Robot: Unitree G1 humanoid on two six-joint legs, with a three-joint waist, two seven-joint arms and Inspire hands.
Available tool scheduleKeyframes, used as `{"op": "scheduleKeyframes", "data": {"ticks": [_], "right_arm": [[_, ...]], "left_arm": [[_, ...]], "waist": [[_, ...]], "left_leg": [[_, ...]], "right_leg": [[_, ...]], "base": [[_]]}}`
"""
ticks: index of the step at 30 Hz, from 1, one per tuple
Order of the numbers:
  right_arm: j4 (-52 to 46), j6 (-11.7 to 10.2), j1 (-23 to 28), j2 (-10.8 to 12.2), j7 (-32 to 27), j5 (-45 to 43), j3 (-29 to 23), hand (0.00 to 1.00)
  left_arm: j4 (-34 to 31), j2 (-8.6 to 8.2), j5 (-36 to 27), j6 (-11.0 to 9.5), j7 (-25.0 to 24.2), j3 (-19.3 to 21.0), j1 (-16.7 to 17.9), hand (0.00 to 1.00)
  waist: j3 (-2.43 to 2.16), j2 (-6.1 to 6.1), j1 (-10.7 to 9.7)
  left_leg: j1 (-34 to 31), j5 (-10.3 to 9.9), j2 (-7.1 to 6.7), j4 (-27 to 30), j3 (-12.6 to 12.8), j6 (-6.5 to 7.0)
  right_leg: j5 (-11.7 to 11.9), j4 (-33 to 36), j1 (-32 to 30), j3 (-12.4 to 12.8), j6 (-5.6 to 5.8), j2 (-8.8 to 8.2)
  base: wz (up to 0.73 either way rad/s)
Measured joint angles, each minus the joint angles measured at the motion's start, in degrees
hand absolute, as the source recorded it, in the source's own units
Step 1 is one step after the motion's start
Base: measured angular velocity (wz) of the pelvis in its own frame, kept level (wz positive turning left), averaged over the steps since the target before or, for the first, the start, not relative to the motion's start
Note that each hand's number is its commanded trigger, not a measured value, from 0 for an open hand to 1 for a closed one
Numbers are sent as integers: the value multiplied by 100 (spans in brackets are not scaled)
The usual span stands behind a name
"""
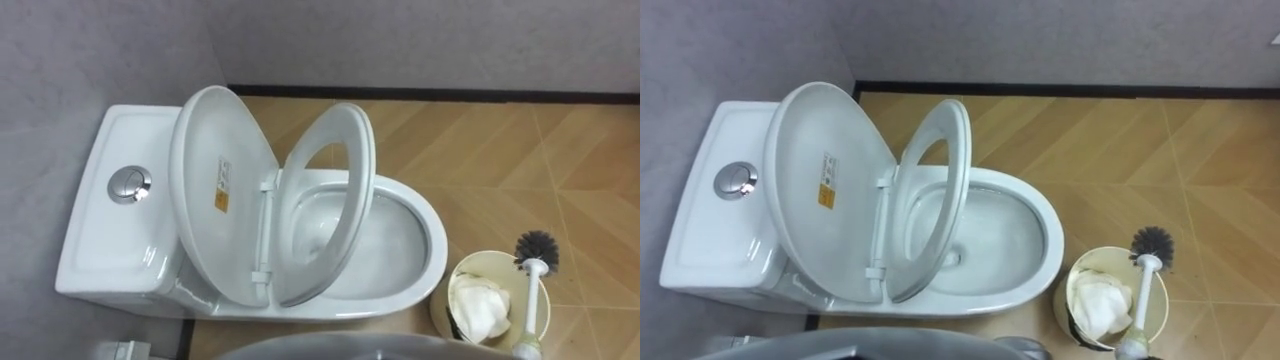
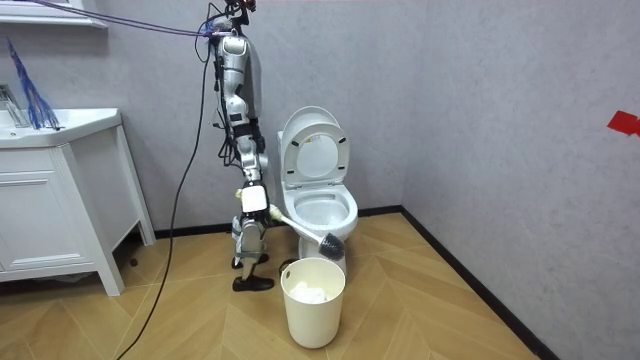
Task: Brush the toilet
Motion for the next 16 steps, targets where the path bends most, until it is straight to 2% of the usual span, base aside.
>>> {"op": "scheduleKeyframes", "data": {"ticks": [8,10,16], "right_arm": [[188,16,60,-22,271,-156,-20,0],[230,121,65,-41,384,-306,-19,0],[498,249,9,-76,632,-352,-6,0]], "left_arm": [[3,5,326,43,-50,108,11,0],[3,15,325,89,-70,128,10,0],[6,32,322,164,-118,131,9,0]], "waist": [[-4,0,20],[0,11,24],[0,27,12]], "left_leg": [[36,0,-4,0,-11,0],[39,0,-5,1,-13,0],[79,0,-9,1,-99,0]], "right_leg": [[0,-3,45,1,0,-2],[0,0,44,-3,0,-3],[0,0,98,-54,0,-6]], "base": [[0],[0],[3]]}}
